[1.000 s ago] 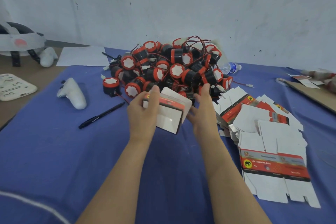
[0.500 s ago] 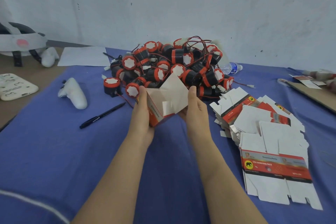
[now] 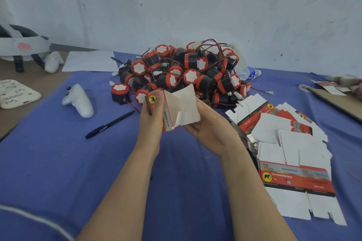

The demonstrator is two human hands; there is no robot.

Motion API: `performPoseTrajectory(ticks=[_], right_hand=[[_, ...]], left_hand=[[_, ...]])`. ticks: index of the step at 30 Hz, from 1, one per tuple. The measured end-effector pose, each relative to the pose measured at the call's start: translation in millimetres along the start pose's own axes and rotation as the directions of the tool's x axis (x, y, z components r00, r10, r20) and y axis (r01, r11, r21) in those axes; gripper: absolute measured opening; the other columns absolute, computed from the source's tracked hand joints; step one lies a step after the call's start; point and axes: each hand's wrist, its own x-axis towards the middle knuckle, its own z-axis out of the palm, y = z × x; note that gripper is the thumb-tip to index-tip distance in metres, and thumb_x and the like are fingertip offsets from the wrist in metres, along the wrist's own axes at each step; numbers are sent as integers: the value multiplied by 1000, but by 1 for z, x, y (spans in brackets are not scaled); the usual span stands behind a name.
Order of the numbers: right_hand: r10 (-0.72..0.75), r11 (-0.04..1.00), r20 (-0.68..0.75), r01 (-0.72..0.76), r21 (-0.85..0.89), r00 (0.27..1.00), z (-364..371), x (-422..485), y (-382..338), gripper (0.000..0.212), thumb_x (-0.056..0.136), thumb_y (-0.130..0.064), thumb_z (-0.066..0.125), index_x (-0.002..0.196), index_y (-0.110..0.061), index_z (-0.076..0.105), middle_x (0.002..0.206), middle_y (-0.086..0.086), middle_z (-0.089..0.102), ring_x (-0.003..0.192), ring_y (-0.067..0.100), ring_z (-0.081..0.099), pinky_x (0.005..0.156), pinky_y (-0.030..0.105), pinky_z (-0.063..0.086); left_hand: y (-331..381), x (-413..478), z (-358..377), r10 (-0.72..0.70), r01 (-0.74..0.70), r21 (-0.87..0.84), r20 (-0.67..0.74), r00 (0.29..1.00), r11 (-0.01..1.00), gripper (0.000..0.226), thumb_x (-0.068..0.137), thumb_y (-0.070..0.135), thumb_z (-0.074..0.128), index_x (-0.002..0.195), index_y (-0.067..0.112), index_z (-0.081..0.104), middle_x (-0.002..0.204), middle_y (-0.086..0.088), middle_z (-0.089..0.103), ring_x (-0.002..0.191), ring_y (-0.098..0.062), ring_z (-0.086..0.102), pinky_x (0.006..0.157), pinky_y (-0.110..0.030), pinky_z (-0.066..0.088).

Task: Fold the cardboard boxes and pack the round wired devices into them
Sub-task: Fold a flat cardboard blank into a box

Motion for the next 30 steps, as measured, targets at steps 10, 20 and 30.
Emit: performPoseTrajectory(ticks=[10,20,30], right_hand=[[-79,990,-236,49,-130,969,17,4,4,58,82,-70,47,71,-20,76,74,17,67,69,23,67,69,31,57],[-232,809,-393,-48,-586,890,5,9,12,57,96,-59,33,73,-22,70,70,-1,70,67,15,65,62,26,47],[-91,836,-440,-172,-521,893,21,17,21,45,99,-23,45,55,-14,43,46,-1,40,37,8,32,31,14,20]], left_hand=[[2,-3,3,-8,8,-28,-1,1000,1000,55,60,78,49,100,42,60,107,8,70,102,-15,67,94,-46,53],[-2,-6,9,5,-17,129,92,996,991,40,69,72,47,96,45,61,101,11,69,94,-9,68,68,-22,56],[2,-4,5,-147,314,-338,438,887,887,59,75,66,44,108,24,70,102,-3,73,87,-17,70,73,-34,55]])
